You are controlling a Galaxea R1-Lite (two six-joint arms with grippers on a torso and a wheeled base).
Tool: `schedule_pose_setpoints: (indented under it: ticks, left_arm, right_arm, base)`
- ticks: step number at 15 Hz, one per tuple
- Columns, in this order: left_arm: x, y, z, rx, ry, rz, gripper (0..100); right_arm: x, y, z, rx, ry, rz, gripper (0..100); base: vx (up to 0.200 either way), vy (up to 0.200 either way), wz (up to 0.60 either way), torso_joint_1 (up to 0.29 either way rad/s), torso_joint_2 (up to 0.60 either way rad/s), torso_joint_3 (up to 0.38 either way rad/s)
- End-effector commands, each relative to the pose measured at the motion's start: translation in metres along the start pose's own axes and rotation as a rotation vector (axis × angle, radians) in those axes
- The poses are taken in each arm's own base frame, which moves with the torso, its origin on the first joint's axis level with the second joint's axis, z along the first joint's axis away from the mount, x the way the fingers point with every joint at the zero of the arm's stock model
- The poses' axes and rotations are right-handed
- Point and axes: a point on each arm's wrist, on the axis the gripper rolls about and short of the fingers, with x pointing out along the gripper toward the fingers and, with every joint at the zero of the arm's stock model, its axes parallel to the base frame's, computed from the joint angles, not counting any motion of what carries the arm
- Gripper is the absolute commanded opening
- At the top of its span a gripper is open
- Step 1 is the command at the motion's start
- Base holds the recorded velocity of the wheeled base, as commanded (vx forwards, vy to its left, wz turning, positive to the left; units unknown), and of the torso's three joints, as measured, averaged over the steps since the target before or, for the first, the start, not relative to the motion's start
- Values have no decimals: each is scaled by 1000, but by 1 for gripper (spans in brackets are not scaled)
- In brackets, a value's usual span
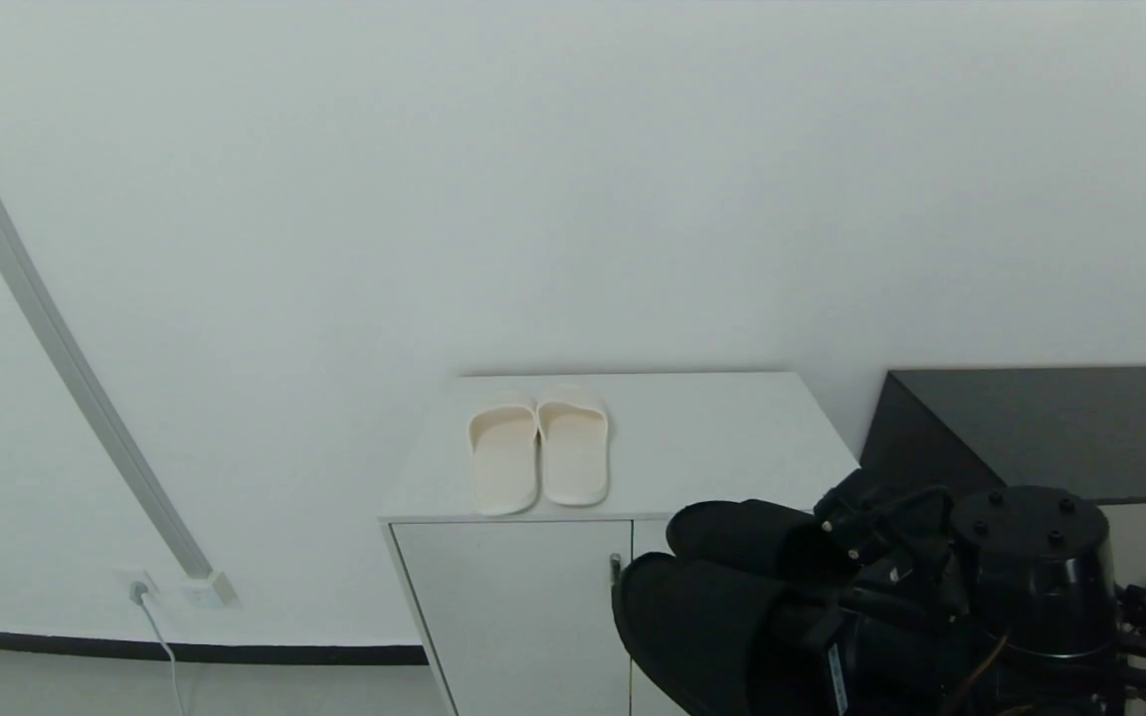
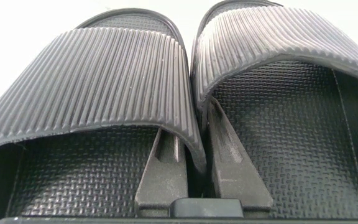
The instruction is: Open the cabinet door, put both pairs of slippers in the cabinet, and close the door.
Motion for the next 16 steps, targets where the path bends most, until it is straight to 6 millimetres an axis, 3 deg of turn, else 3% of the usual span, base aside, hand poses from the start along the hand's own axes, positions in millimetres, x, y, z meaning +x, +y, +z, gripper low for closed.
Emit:
schedule_pose_setpoints:
  ticks: [1,10,16]
  left_arm:
    - [0,0,0,-1,1,0,100]
    - [0,0,0,0,1,0,100]
    - [0,0,0,0,1,2,100]
  right_arm:
    - [2,0,-4,0,18,-2,0]
    - [0,0,-4,-2,17,-2,0]
    - [0,-1,-6,-8,19,1,0]
  base:
    - [0,0,0,-154,354,193]
    - [0,0,0,-162,371,208]
    - [0,0,0,-223,533,304]
